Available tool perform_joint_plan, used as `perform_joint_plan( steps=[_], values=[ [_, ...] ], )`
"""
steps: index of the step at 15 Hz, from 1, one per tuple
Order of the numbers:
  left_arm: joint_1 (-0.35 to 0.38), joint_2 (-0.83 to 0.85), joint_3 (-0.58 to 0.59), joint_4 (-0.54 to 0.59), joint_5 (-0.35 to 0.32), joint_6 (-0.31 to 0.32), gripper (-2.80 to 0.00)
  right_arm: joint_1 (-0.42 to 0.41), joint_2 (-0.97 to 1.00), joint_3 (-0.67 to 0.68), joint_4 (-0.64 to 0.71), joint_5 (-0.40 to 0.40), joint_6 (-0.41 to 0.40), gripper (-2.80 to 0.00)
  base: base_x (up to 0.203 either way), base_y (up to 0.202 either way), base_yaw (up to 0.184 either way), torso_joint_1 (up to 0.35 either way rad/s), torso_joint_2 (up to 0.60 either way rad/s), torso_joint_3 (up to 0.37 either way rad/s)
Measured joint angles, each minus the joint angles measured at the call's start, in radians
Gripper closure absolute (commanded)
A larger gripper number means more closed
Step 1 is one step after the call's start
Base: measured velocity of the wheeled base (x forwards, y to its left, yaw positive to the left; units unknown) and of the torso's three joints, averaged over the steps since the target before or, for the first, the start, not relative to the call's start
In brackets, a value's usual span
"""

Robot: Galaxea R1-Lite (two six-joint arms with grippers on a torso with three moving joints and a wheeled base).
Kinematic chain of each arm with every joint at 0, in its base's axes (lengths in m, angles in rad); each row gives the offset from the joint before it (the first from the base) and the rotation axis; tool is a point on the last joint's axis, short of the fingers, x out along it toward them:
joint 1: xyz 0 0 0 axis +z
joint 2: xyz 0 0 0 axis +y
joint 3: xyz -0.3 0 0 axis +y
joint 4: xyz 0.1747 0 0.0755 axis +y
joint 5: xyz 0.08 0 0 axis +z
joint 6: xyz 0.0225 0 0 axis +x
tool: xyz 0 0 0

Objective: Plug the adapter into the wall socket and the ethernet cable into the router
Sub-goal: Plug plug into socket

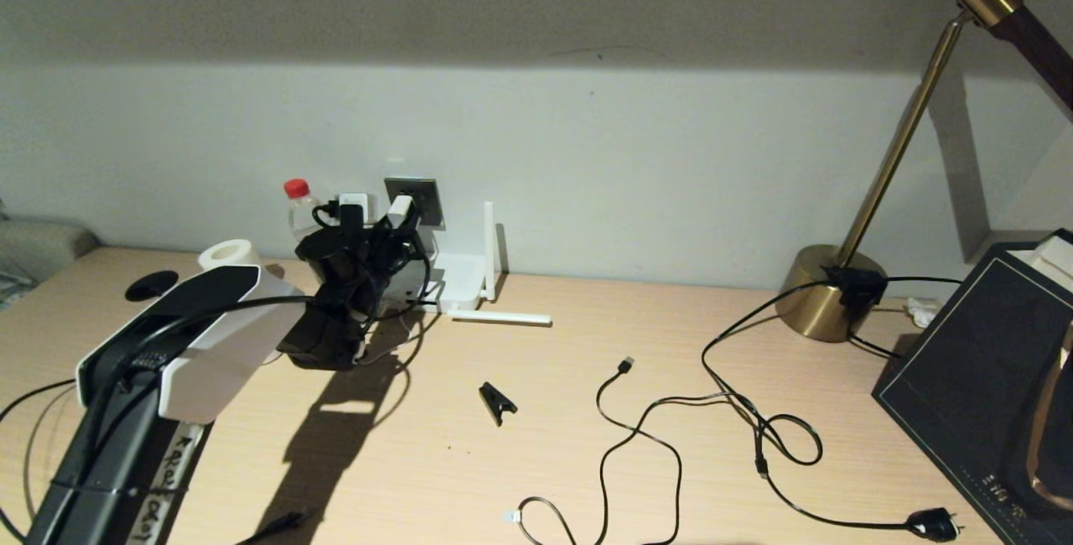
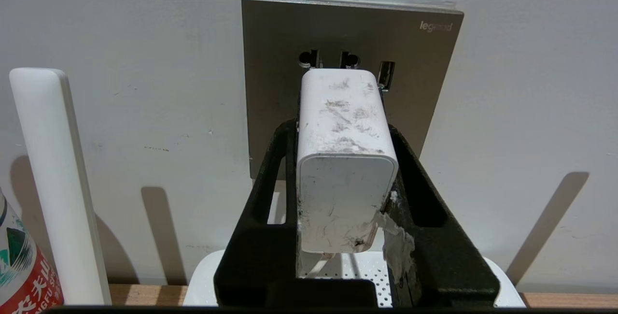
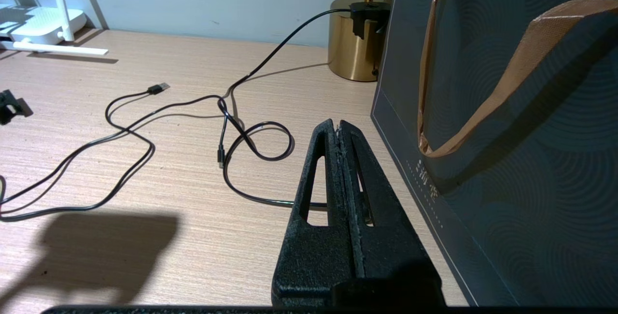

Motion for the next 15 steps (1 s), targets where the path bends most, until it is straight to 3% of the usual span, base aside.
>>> perform_joint_plan(
  steps=[9, 15],
  values=[
    [0.003, -0.021, -0.005, 0.042, -0.001, -0.001, 0.00, 0.000, 0.000, 0.000, 0.000, 0.000, 0.000, 0.00, 0.000, 0.000, 0.000, 0.000, 0.00, 0.000],
    [0.002, -0.054, 0.063, 0.043, 0.000, -0.001, 0.00, 0.000, 0.000, 0.000, 0.000, 0.000, 0.000, 0.00, 0.000, 0.000, 0.000, 0.000, 0.00, 0.000]
  ],
)
